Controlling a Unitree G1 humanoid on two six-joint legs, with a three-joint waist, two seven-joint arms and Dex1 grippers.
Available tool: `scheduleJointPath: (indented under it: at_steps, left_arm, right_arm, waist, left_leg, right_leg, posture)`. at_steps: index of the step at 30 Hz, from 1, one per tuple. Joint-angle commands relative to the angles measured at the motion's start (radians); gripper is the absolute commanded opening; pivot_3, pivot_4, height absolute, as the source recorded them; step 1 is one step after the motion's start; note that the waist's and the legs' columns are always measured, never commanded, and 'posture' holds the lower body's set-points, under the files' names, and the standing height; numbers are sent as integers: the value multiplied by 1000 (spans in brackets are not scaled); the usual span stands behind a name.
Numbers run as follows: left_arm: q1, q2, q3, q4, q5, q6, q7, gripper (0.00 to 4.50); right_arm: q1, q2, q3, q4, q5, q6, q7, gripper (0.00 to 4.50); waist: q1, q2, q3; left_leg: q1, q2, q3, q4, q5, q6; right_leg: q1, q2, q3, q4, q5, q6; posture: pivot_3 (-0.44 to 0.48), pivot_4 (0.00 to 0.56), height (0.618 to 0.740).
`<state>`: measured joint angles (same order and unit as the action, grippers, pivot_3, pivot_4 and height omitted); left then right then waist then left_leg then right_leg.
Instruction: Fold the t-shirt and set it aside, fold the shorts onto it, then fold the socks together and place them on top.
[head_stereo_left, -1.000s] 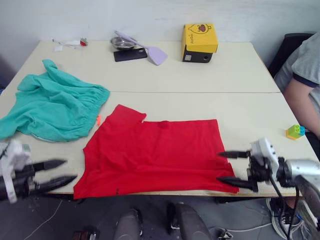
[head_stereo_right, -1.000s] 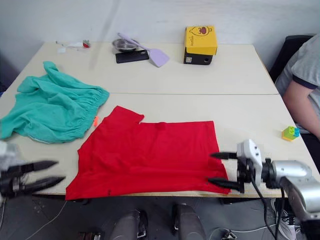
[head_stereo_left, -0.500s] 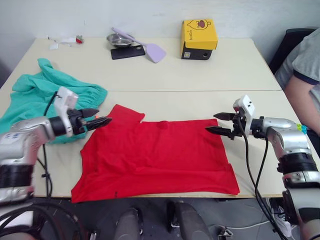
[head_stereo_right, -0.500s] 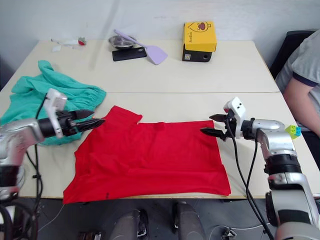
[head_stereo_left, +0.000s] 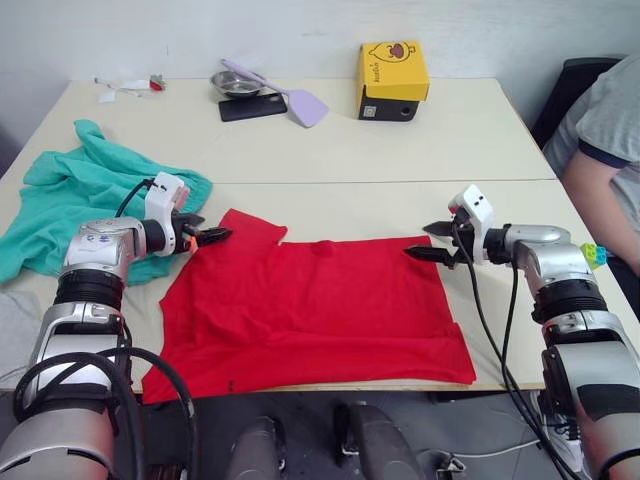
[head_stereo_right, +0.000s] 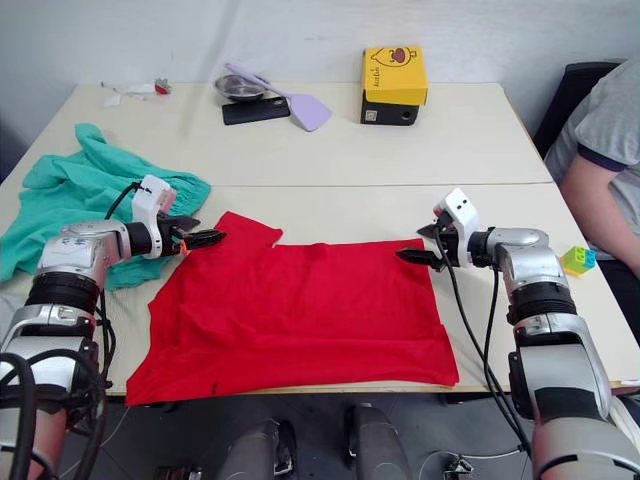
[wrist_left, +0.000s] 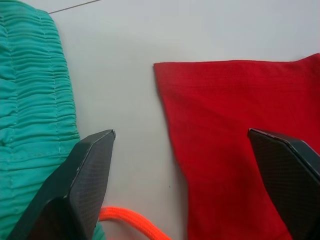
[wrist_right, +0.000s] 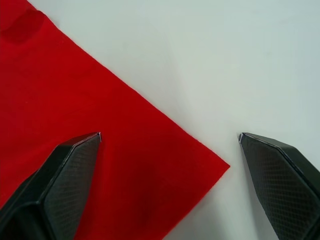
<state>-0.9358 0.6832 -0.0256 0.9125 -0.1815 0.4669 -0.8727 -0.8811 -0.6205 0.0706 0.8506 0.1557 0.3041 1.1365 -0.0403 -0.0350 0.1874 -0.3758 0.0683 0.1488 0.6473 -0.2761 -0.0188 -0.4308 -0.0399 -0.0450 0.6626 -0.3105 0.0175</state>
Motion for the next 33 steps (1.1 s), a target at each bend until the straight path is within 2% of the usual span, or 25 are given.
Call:
scheduleJointPath:
  at_steps: [1,4,9,13,14,20,24,33]
  left_arm:
    - [-22,-15,-14,40,32,1,-48,4047]
    - [-29,-22,-31,57,56,18,-98,3226]
    - [-22,-29,-33,50,72,23,-134,1541]
    - [-21,-41,8,57,66,-41,-89,278]
    - [-24,-43,22,57,62,-68,-79,26]
    - [9,-61,138,-41,-26,-244,-120,26]
    - [146,-47,166,-228,-80,-302,-206,26]
    - [435,-6,240,-580,-150,-317,-209,26]
  right_arm:
    - [-8,-8,0,9,-16,18,21,4116]
    - [1,-10,6,-7,-21,20,42,3205]
    - [14,-9,-1,-33,-28,-5,53,1314]
    - [16,-4,-22,-33,-30,-60,27,0]
    - [16,-4,-31,-33,-29,-84,16,0]
    - [47,-17,-87,-73,16,-198,38,0]
    - [144,-41,-133,-182,64,-267,84,0]
    - [377,-94,-214,-392,155,-345,160,0]
  waist:
    - [0,0,0]
    - [1,0,0]
    - [1,0,0]
    - [3,0,0]
    - [3,0,0]
    - [1,0,0]
    - [0,0,0]
    - [0,0,0]
  left_leg:
    - [0,0,0,0,0,0]
    - [0,0,0,0,0,0]
    - [0,0,0,0,0,0]
    - [0,0,0,0,0,0]
    - [0,0,0,1,0,0]
    - [0,0,0,0,0,0]
    - [0,0,0,-1,0,0]
    - [1,1,-1,0,0,0]
  right_leg:
    - [0,0,0,0,0,0]
    - [0,0,0,0,0,0]
    - [0,0,0,0,0,0]
    - [0,-1,0,0,0,0]
    - [0,-1,0,0,0,0]
    - [0,-1,0,0,0,0]
    - [0,0,0,0,0,0]
    - [1,0,0,0,0,0]
  posture:
    - [0,150,740]
    - [0,150,740]
    - [0,150,740]
    - [0,150,740]
    - [0,150,740]
    - [0,150,740]
    - [0,150,740]
    - [0,150,740]
